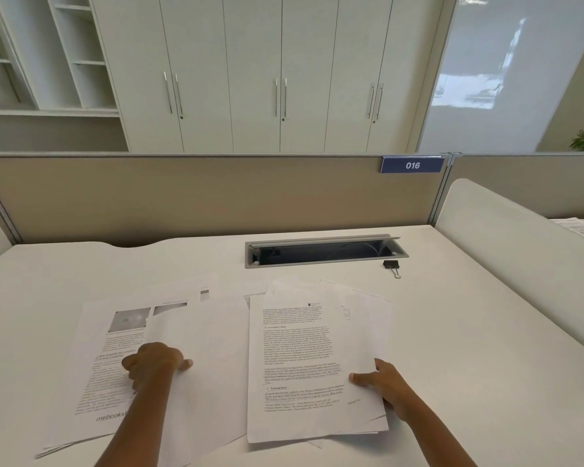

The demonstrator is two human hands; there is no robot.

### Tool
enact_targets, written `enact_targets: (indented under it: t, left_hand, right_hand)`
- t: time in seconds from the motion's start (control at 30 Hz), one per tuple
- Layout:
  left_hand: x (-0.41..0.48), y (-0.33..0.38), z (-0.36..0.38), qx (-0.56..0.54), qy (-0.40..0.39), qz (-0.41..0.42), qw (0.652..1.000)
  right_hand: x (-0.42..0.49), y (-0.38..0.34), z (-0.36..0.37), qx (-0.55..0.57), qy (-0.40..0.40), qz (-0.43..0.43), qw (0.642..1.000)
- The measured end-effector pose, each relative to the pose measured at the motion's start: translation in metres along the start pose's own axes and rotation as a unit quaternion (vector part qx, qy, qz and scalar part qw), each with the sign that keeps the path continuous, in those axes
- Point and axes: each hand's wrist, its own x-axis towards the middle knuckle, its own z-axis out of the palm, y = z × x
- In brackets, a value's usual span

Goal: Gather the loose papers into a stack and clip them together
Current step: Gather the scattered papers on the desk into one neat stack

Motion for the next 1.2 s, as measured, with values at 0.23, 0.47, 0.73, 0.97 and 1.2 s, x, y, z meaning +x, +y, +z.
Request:
enact_targets:
  t: [0.23, 0.47, 0.73, 0.97, 1.2]
  left_hand:
    - [-0.001, -0.003, 0.000, -0.097, -0.021, 0.008, 0.995]
    - [-0.047, 0.059, -0.038, -0.314, -0.106, 0.234, 0.914]
    - [-0.138, 0.111, 0.006, -0.269, -0.264, 0.349, 0.858]
    - [-0.149, 0.079, 0.078, -0.114, -0.339, 0.287, 0.889]
    - [-0.130, 0.064, 0.088, -0.072, -0.329, 0.314, 0.888]
  right_hand:
    - [-0.003, -0.001, 0.000, -0.011, -0.015, -0.005, 1.000]
    - [-0.007, -0.004, 0.008, -0.014, -0.034, -0.021, 0.999]
    - [-0.010, -0.006, 0.037, 0.005, -0.072, -0.016, 0.997]
    - [-0.010, -0.005, 0.036, -0.014, -0.051, -0.005, 0.999]
    - [-0.003, -0.001, 0.034, 0.060, -0.052, 0.021, 0.997]
